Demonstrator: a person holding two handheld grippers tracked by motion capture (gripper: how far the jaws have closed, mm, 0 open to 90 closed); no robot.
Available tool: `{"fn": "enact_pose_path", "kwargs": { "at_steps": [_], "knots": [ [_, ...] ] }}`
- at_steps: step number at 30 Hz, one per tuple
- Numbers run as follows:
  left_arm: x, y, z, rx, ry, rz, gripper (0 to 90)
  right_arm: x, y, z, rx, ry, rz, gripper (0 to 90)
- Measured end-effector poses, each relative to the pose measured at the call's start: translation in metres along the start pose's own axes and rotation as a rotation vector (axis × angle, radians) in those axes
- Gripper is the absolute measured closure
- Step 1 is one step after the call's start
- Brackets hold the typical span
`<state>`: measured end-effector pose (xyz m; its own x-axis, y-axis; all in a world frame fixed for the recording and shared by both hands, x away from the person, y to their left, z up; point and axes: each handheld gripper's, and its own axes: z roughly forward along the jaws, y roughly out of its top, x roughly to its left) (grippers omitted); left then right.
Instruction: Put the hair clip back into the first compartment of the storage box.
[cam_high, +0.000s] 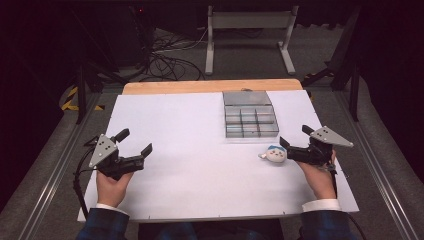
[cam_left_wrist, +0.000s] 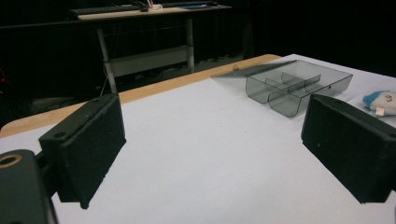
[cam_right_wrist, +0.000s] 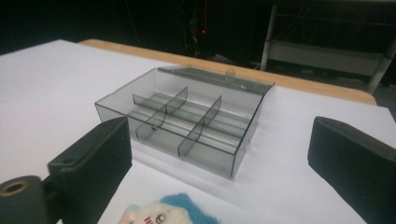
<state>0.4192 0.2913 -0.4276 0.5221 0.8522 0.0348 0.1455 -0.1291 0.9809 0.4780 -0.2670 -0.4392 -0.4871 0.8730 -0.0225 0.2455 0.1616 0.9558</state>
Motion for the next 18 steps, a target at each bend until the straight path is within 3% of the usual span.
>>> {"fn": "enact_pose_path", "kwargs": {
  "at_steps": [12, 18],
  "knots": [
    [0.0, -0.001, -0.001, 0.002, 0.012, -0.01, 5.9, 0.001, -0.005, 0.013, 0.14, -0.012, -0.037, 9.2],
    [-0.002, -0.001, -0.001, 0.022, 0.031, 0.02, 5.9, 0.004, -0.008, 0.021, 0.242, -0.001, -0.09, 13.4]
  ]
}}
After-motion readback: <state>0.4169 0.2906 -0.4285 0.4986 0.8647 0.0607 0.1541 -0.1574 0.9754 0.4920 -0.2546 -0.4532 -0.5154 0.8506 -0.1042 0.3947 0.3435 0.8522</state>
